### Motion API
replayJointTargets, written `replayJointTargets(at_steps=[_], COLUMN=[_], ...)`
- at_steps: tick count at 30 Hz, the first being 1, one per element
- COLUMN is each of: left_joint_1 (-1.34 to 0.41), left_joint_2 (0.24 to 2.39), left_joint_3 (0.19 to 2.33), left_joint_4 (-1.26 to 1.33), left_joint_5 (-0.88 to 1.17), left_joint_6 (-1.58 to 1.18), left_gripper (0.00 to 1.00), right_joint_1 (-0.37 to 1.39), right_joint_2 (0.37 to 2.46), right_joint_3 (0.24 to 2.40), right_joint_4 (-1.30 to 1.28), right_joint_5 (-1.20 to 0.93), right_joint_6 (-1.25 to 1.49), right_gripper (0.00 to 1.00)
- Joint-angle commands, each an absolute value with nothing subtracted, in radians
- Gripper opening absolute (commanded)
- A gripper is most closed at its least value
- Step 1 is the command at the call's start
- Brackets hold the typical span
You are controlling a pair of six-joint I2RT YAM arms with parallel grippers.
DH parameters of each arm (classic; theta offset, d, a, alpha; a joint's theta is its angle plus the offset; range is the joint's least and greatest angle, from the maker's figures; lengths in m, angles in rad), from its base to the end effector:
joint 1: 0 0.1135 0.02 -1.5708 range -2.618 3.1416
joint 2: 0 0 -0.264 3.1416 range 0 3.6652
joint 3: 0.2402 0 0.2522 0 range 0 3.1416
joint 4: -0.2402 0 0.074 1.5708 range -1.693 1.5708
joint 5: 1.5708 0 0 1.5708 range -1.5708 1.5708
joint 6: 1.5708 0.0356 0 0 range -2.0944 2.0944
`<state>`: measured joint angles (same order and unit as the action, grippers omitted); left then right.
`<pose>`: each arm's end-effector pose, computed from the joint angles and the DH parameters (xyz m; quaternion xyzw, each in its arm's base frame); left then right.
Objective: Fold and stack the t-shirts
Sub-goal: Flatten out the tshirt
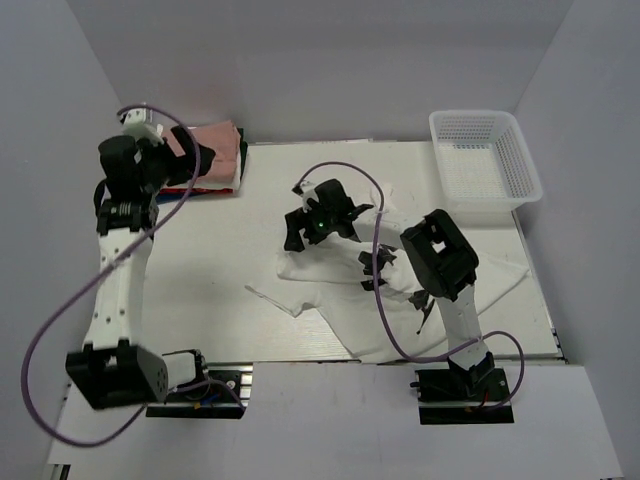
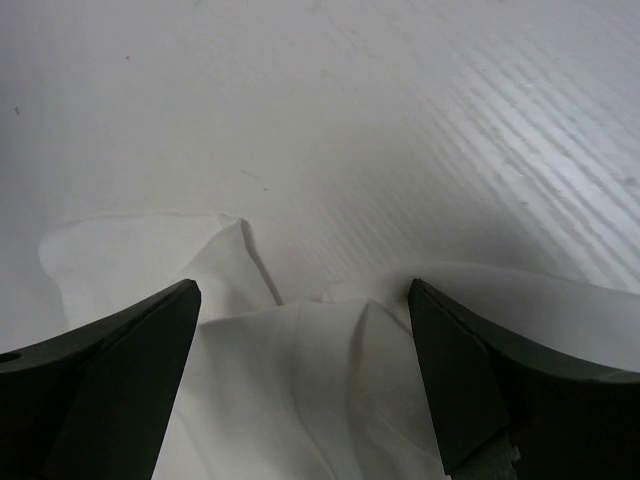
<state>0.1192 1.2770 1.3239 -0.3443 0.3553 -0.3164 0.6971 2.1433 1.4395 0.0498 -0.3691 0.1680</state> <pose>0.2875 0.0220 0.4061 -0.0684 0.7954 -0.1990 0.5684 0.3549 0.3139 0.1574 -0.3089 0.8296 0.3317 0.3260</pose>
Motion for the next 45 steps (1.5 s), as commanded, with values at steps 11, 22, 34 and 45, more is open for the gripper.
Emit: replayJointTargets(at_steps=[11,22,34,45], left_joint_1=[0.111,-0.318,-0.545,-0.428], left_joint_2=[1.075,1.481,1.865,1.999], left_joint_3=[1.014,1.053,1.241,1.358], left_joint_4=[-0.396,-0.302,-0.345,-0.505], left_joint_5=[0.42,0.397,0.31,-0.075], left_joint_6=[-0.52,-0.471,-0.371,-0.54], left_gripper=[1.0,1.0,1.0,1.0], right_joint_1=[0.721,0.508,0.417,0.456], right_joint_2=[1.929,1.175,1.281,1.831], right_joint_3=[1.482,0.648,0.596,1.119], right_joint_4=[-0.029,-0.395,-0.347,-0.305], right_joint_5=[-0.319,0.313,0.235,0.17], right_joint_6=[0.227,0.707,0.619,0.339], right_gripper=[0.9,0.9,0.9,0.9])
